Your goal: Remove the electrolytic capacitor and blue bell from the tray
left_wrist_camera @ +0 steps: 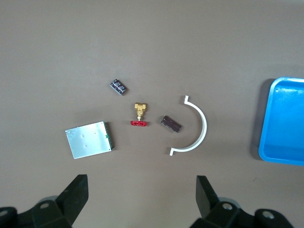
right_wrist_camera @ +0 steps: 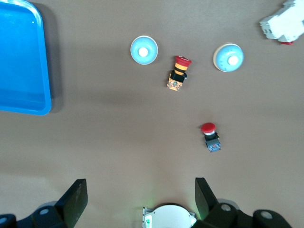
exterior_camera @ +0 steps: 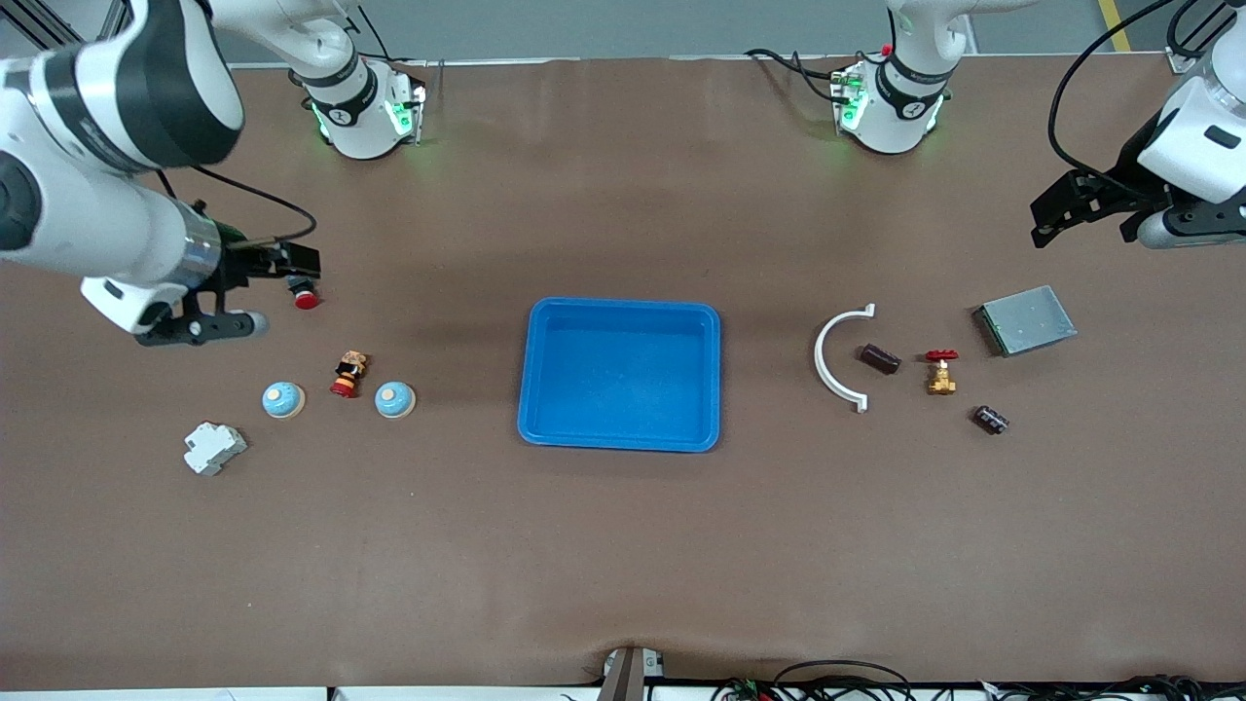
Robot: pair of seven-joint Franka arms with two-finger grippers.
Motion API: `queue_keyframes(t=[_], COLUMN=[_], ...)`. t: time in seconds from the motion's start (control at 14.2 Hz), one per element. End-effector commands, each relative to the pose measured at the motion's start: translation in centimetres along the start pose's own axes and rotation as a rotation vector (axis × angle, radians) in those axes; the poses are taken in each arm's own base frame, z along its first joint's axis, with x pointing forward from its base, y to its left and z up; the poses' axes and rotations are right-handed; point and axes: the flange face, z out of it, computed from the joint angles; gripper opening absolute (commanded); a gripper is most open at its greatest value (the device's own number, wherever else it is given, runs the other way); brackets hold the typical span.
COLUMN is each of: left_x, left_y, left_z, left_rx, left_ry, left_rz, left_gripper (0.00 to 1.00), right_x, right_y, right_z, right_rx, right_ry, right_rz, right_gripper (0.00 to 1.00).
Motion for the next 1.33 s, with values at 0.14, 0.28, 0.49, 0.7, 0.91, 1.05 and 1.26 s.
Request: queue_keyframes(t=[0.14,0.28,0.49,0.7,0.91,1.05,1.26], left_x=[-0.6,-1.0,-1.1,-1.6,-1.4,-1.5,-1.6], left_y=[0.1,-0.1,-0.3,-0.4,-0.3,-0.4,-0.5], left_z=[-0.5,-0.3,-0.2,-0.4,-0.3,-0.2,-0.3], left_rx=[-0.015,-0.011,0.003,0.006,0.005,0.007,0.007], left_ry=[0.003,-0.026,-0.036,-0.044,-0.042,-0.044,-0.048], left_rz=[-0.011,-0.021,-0.013,-0.009,-0.009,-0.010,-0.017], left_gripper=[1.00,1.00,1.00,1.00,1.00,1.00,1.00], right_x=[-3.4,-3.6,-3.8,-3.9,-4.2,-4.4,-4.5], right_y=[2.5,4.6,6.4,6.9,8.1,10.2,13.2], right_z=[-3.9,-5.1,-5.5,-6.0,-7.3,-8.1,-10.4], right_rx=[0.002,0.012,0.020,-0.001,-0.001,0.010,0.028], right_ry=[0.065,0.084,0.090,0.101,0.129,0.150,0.205], right_rz=[0.050,0.075,0.105,0.113,0.137,0.175,0.228], right_gripper=[1.00,1.00,1.00,1.00,1.00,1.00,1.00])
